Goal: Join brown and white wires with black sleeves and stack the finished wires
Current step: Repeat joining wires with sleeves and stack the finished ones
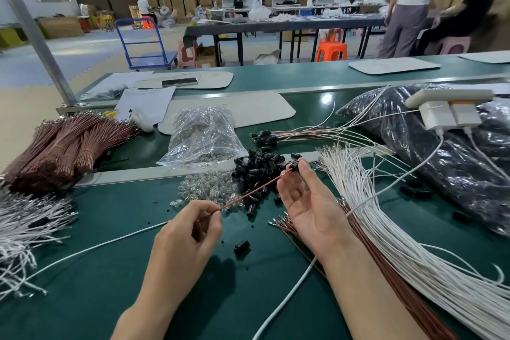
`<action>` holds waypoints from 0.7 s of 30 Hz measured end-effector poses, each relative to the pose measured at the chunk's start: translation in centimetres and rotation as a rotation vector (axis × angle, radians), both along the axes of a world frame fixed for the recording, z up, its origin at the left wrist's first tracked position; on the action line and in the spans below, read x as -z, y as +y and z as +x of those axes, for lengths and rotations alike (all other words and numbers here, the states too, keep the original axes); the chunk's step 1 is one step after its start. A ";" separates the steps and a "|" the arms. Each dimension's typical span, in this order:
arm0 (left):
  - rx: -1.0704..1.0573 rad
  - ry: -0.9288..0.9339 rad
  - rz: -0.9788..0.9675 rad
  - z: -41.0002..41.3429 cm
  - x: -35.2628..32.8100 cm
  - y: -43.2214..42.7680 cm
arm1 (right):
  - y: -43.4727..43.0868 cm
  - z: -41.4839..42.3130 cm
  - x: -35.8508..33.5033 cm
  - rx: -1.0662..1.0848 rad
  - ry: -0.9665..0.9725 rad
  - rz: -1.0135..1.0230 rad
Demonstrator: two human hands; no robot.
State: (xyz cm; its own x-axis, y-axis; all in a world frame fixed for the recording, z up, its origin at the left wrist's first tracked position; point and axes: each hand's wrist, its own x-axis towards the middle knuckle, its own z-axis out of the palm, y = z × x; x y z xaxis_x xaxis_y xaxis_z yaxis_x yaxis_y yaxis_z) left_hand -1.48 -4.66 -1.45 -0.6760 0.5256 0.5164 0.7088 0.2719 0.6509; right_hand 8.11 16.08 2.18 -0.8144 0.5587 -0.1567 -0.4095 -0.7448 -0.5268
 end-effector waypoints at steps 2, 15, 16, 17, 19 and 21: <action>0.000 -0.003 0.001 0.0 0.0 0.0 | 0.0 0.1 -0.1 -0.010 0.020 0.005; -0.053 -0.026 0.009 -0.5 0.4 -0.1 | -0.5 0.1 -0.2 -0.049 0.021 0.082; -0.065 -0.031 0.016 -0.5 0.4 -0.1 | -0.5 0.1 -0.2 -0.057 0.022 0.094; -0.074 -0.036 0.023 -0.5 0.4 -0.1 | -0.5 0.1 -0.1 -0.064 0.025 0.103; -0.089 -0.040 0.029 -0.5 0.3 -0.1 | -0.4 0.0 -0.1 -0.076 0.032 0.115; -0.103 -0.046 0.036 -0.5 0.2 -0.1 | -0.4 0.0 0.0 -0.086 0.043 0.122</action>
